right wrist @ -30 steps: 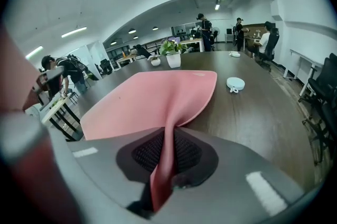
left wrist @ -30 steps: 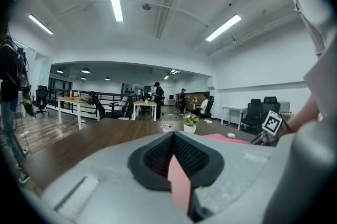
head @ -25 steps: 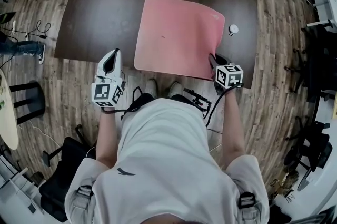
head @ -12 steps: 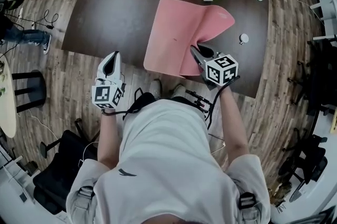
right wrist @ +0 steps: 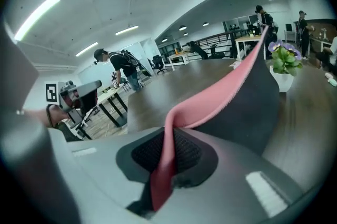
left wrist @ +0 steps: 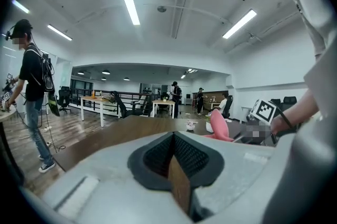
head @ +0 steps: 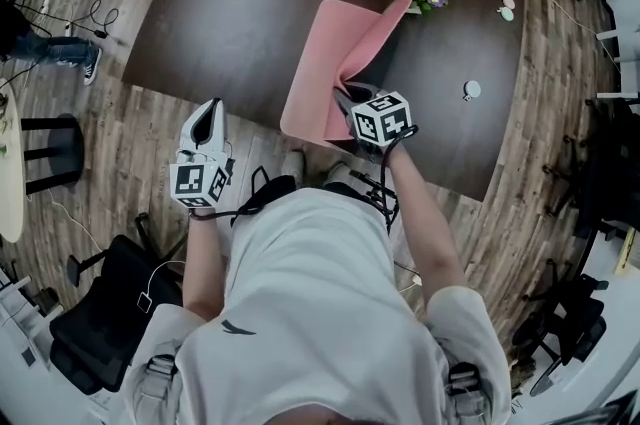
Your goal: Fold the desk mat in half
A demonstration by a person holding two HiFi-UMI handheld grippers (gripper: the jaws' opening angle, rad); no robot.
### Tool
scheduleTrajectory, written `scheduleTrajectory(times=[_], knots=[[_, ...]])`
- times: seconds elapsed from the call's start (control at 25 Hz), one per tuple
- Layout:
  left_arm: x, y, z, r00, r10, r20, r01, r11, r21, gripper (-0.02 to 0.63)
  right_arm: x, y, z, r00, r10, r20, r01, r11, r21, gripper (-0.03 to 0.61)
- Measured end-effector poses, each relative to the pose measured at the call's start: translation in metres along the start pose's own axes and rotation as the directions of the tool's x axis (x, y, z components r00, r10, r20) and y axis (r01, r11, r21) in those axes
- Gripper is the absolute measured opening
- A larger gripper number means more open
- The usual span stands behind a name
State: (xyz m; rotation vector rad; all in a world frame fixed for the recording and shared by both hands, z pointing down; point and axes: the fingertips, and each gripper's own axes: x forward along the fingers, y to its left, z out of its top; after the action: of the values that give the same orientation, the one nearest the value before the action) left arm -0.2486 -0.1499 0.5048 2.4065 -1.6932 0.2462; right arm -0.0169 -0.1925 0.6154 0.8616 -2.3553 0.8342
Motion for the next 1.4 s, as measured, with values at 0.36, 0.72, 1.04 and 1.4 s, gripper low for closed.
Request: scheduleTrajectory(times=[0.36,0.72,1.04,1.4], knots=[[-0.003,-0.007,-0.007,1.000,-0.002,-0.011,0.002,1.000,-0.015,0.008,0.061,0.003,-0.032,0.988,0.000,-0.154,0.009,0.999,0.053,0.035],[-0.008,-0.011,-0.009,1.000,-0.002,-0.009,0.002,1.000,-0.015,0.008,0.080,-0.001,-0.028,0.983,-0.105,-0.151,0.112,0.993,0.040,0.065],[-0.009,-0.016,-0.005,1.000,-0.017,0.006,0.018,1.000,-0.014,0.008,0.082,0.010,-0.012,0.992,-0.112,-0.049,0.111,0.994,-0.022,0.184],[-0.001,-0.029,-0.003,0.998,-0.063,0.012,0.063,0.998,-0.009,0.008,0.009,0.038,0.016,0.979,0.002,0.204,0.018,0.995,-0.096,0.178]])
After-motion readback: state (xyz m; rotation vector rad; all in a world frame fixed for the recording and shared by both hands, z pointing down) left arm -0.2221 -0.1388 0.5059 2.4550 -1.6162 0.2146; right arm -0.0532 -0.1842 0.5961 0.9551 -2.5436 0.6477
